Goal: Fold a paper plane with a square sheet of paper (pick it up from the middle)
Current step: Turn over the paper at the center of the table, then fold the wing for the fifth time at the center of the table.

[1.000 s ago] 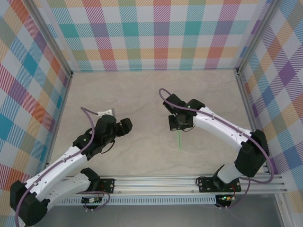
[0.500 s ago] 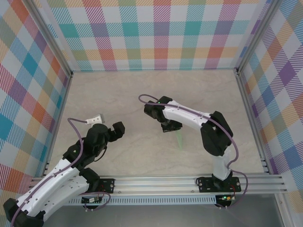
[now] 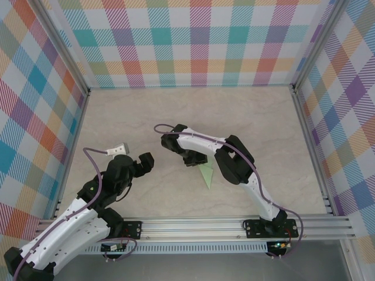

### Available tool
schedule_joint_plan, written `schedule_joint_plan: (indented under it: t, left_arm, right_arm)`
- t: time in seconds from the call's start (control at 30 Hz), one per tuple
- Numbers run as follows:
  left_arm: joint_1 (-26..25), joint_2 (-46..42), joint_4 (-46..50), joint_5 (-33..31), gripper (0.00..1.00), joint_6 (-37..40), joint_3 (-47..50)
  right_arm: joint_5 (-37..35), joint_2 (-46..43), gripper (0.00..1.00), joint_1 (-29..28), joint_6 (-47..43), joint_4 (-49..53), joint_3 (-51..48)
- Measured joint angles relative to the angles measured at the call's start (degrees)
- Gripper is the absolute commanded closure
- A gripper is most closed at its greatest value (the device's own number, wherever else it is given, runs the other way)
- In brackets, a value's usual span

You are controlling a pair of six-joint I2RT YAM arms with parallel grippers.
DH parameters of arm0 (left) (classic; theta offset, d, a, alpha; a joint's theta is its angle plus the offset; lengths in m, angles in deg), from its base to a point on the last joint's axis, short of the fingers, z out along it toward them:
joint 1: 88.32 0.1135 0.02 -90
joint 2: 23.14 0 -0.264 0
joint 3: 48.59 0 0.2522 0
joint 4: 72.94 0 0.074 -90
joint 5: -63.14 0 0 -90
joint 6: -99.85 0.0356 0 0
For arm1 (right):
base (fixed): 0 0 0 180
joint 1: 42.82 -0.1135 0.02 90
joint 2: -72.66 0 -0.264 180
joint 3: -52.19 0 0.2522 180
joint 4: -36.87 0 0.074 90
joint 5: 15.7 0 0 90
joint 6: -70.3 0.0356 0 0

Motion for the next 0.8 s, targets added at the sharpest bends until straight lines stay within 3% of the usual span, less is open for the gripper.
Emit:
schedule_joint_plan:
  t: [0.1, 0.3, 0.43, 0.57, 0.67, 0.8]
  left_arm:
    - [0.0, 0.35, -0.02, 0.46, 0.0, -0.61, 0.0]
    - [0.0, 2.78, -0.04, 2.51, 0.0, -0.83, 0.0]
    - [0.0, 5.66, -0.09, 4.37, 0.0, -0.81, -0.02]
    - [0.0, 8.46, -1.01, 6.62, 0.0, -0.79, -0.17]
    - [0.0, 11.52, -2.54, 9.57, 0.0, -0.52, -0.7]
    - [0.0, 18.43, -4.48, 14.58, 0.02, -0.07, -3.15]
  right_arm:
    - [2.49, -0.02, 0.68, -0.02, -0.7, -0.92, 1.16]
    - [7.02, -3.96, 0.39, -0.02, -4.24, -6.8, -0.7]
    - [10.43, -16.35, 0.38, 0.39, -7.63, -14.21, -9.79]
    - [17.4, -32.59, 0.61, 3.26, -9.35, -25.51, -24.39]
    - [27.32, -42.07, 0.82, 10.08, -9.11, -37.83, -38.56]
    - [38.73, -45.72, 0.91, 18.01, -8.55, -50.51, -52.83]
